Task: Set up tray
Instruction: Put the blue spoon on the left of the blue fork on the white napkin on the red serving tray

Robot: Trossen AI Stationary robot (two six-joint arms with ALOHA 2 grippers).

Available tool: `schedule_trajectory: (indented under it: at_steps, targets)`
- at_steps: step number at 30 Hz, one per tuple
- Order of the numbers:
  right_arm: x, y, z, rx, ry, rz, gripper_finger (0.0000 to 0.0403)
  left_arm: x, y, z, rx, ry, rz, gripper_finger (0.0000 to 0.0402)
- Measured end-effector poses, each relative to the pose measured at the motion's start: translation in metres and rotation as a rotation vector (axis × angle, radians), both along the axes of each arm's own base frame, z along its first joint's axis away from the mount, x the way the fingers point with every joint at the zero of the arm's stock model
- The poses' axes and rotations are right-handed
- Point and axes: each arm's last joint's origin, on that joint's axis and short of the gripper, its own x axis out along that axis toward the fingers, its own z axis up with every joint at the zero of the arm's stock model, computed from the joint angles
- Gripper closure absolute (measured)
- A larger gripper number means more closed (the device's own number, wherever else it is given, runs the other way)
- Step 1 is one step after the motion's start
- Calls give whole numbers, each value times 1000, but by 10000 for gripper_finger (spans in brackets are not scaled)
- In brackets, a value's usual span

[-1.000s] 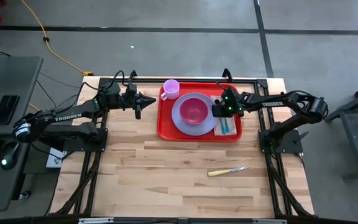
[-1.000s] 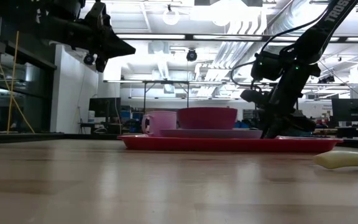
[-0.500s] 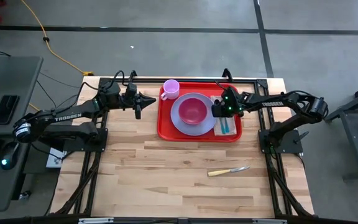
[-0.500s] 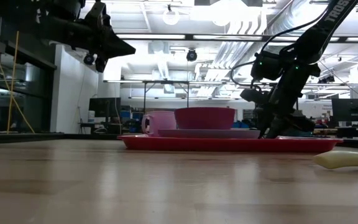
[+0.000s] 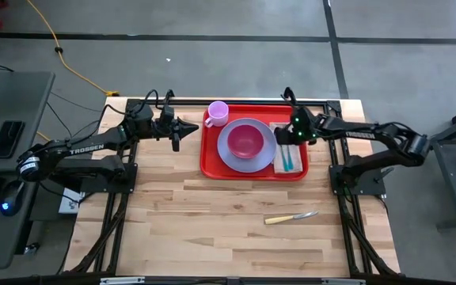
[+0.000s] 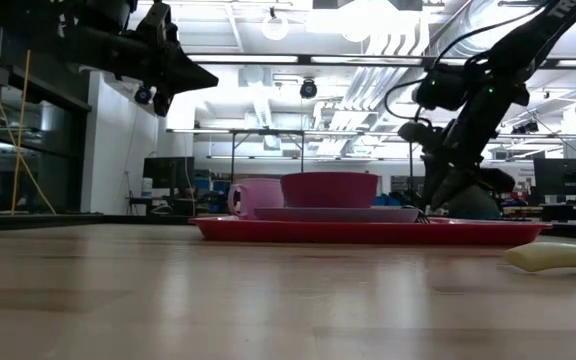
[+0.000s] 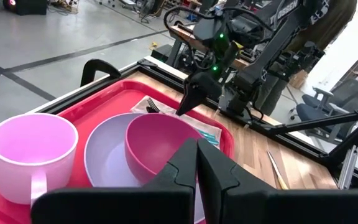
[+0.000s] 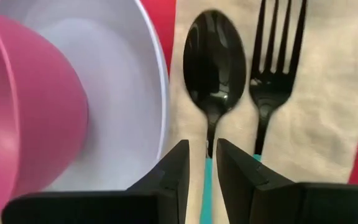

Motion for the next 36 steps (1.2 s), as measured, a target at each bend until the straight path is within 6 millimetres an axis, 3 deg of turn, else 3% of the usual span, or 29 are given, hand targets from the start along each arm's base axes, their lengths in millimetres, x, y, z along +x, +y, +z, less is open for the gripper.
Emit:
schedule_trajectory:
  at_steps: [8,36]
  targets:
    - [-5,6,1,32,36,19,343,0,0,0,0,-1,0,360]
    - [6,32,-12,94,163,114,343,0,0,0,1,-1,11,360]
